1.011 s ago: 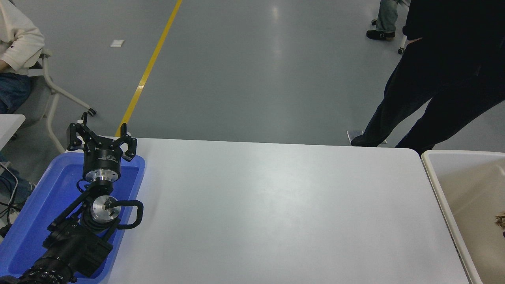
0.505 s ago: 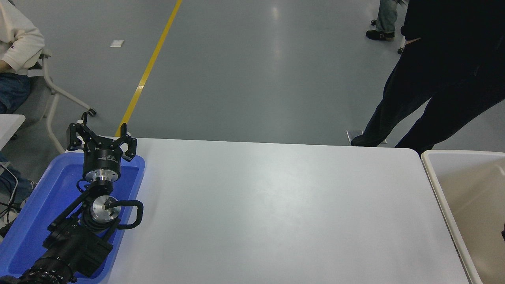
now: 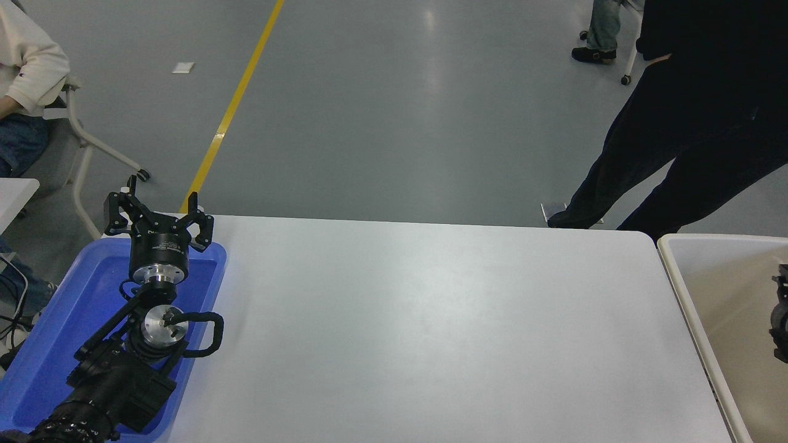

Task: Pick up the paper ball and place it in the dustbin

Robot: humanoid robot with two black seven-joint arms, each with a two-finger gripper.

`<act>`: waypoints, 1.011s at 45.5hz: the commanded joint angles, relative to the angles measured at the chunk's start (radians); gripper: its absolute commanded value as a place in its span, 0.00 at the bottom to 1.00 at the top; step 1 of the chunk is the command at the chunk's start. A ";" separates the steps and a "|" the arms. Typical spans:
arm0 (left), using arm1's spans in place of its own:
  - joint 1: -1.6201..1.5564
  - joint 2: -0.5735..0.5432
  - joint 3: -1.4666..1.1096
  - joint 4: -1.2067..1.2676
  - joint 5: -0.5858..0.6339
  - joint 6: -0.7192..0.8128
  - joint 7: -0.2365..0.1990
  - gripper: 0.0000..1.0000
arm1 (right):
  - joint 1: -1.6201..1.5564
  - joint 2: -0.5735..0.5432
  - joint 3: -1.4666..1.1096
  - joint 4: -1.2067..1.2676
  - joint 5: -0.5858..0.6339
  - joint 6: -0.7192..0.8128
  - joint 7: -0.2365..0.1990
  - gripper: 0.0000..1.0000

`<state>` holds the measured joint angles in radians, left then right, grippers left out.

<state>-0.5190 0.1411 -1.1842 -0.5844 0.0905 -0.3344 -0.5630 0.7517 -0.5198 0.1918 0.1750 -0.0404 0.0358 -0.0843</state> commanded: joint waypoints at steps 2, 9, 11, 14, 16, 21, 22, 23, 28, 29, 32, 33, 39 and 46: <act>0.001 0.000 0.000 0.000 0.000 0.000 0.000 0.99 | 0.127 -0.117 -0.112 0.247 -0.075 -0.011 -0.002 1.00; 0.001 0.000 0.000 0.000 0.000 0.000 0.000 0.99 | 0.176 -0.216 -0.112 0.486 -0.188 -0.025 -0.003 1.00; -0.001 0.000 0.000 0.000 0.000 0.000 0.000 0.99 | 0.181 -0.256 -0.112 0.591 -0.226 -0.051 -0.003 1.00; 0.001 0.000 0.000 0.000 0.000 0.000 0.000 0.99 | 0.186 -0.295 -0.114 0.707 -0.275 -0.083 -0.003 1.00; 0.001 0.000 0.000 0.000 0.000 0.000 0.000 0.99 | 0.193 -0.319 -0.115 0.777 -0.312 -0.091 -0.005 1.00; 0.001 0.000 0.000 0.000 0.000 0.000 0.000 0.99 | 0.209 -0.378 -0.126 0.928 -0.397 -0.100 -0.009 1.00; -0.001 0.000 0.000 0.000 0.000 0.000 0.000 0.99 | 0.213 -0.385 -0.132 0.954 -0.410 -0.100 -0.009 1.00; -0.001 0.000 0.000 0.000 0.000 0.000 0.000 0.99 | 0.222 -0.391 -0.141 0.972 -0.420 -0.103 -0.009 1.00; -0.001 0.000 0.000 -0.002 0.000 0.000 0.000 0.99 | 0.291 -0.404 -0.196 1.023 -0.427 -0.108 -0.009 1.00; -0.001 0.000 0.000 0.000 0.000 0.000 0.000 0.99 | 0.305 -0.404 -0.210 1.026 -0.427 -0.108 -0.009 1.00; -0.001 0.000 0.000 0.000 0.000 0.000 0.000 0.99 | 0.340 -0.402 -0.242 1.029 -0.426 -0.108 -0.008 1.00; -0.001 0.000 0.000 0.000 0.000 0.000 0.000 0.99 | 0.351 -0.399 -0.244 1.031 -0.421 -0.108 -0.006 1.00; -0.001 0.000 0.000 0.000 0.000 0.000 0.000 0.99 | 0.397 -0.368 -0.239 1.031 -0.375 -0.117 -0.003 1.00; -0.001 0.000 0.000 0.000 0.000 0.000 0.000 0.99 | 0.419 -0.310 -0.226 1.018 -0.251 -0.117 0.003 1.00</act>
<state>-0.5199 0.1411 -1.1842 -0.5847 0.0906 -0.3344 -0.5629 1.1122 -0.8756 -0.0265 1.1655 -0.3946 -0.0730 -0.0878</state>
